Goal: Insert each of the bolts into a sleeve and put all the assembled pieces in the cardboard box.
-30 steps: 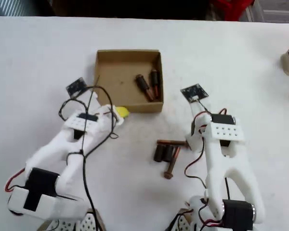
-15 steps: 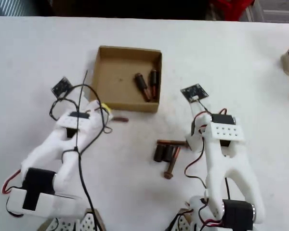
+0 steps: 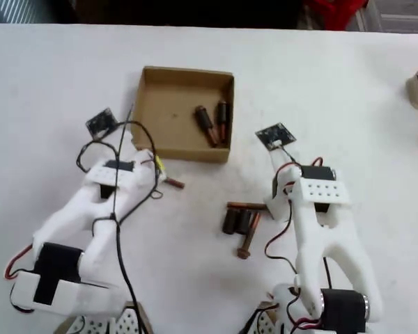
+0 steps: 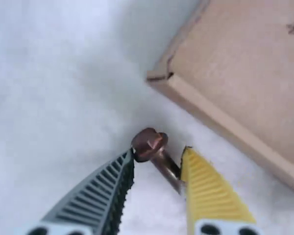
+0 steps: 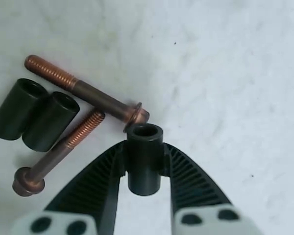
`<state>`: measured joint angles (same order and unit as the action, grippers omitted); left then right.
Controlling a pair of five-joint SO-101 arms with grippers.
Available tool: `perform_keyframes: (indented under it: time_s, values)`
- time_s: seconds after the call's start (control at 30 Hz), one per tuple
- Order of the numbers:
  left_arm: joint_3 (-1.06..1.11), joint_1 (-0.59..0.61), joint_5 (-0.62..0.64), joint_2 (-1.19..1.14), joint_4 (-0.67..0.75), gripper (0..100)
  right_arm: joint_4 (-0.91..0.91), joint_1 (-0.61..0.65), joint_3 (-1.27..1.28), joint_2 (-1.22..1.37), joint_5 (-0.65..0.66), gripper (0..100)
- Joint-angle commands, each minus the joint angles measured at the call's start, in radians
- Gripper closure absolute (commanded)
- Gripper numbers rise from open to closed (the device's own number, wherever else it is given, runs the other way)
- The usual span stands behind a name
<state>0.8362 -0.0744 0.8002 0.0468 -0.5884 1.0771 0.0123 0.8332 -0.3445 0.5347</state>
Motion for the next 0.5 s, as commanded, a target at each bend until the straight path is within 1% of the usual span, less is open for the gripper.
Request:
perform_keyframes:
  time_s: [0.0, 0.13, 0.2, 0.27, 0.33, 0.4, 0.47]
  values:
    - [-0.028, -0.036, -0.018, 0.021, -0.04, 74, -0.013, 0.012, -0.005, -0.035, 0.014, 98.1]
    - [0.051, -0.097, -0.018, 0.127, -0.04, 65, -0.013, 0.012, -0.003, -0.035, 0.014, 98.1]
    - [0.086, -0.111, -0.018, 0.188, -0.035, 66, -0.013, 0.012, -0.003, -0.035, 0.014, 98.1]
    - [0.092, -0.094, -0.017, 0.217, -0.034, 70, -0.013, 0.012, -0.003, -0.035, 0.014, 98.1]
    - [0.08, -0.064, -0.015, 0.2, -0.018, 77, -0.013, 0.012, -0.003, -0.035, 0.014, 98.1]
    - [0.06, -0.042, -0.015, 0.151, 0.0, 84, -0.013, 0.012, -0.002, -0.035, 0.014, 98.1]
    - [0.026, -0.039, -0.015, 0.079, 0.005, 88, -0.013, 0.012, -0.002, -0.035, 0.014, 98.1]
